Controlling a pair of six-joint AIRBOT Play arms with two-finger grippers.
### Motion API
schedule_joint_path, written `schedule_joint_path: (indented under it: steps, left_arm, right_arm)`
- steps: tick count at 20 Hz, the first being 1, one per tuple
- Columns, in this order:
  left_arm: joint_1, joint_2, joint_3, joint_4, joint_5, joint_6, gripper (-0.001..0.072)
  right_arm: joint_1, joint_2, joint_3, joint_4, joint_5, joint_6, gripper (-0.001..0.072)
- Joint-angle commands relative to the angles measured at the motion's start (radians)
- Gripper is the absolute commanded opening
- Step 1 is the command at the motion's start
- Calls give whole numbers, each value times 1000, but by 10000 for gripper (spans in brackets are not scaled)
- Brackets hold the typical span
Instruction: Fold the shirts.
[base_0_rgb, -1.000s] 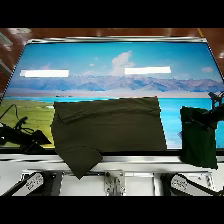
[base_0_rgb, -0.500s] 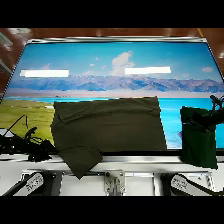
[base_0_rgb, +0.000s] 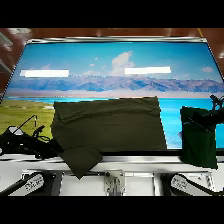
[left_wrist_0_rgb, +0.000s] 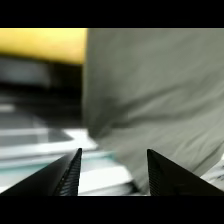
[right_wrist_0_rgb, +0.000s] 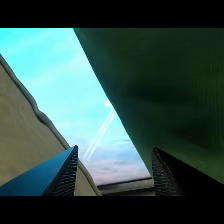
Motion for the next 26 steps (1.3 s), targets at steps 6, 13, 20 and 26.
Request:
schedule_joint_path:
  steps: [6, 13, 20, 26]
  left_arm:
    - [-10, -45, -1, -93, 24, 27, 370]
    - [-10, -45, 0, -85, -130, 145, 262]
    - [-10, -45, 0, 80, -77, 99, 340]
    - [-10, -45, 2, 68, -26, 100, 437]
  right_arm:
    - [0, 1, 0, -1, 3, 2, 572]
    - [0, 1, -70, -48, 53, -13, 574]
    - [0, 1, -192, 6, 66, -71, 574]
    - [0, 1, -192, 39, 63, -70, 573]
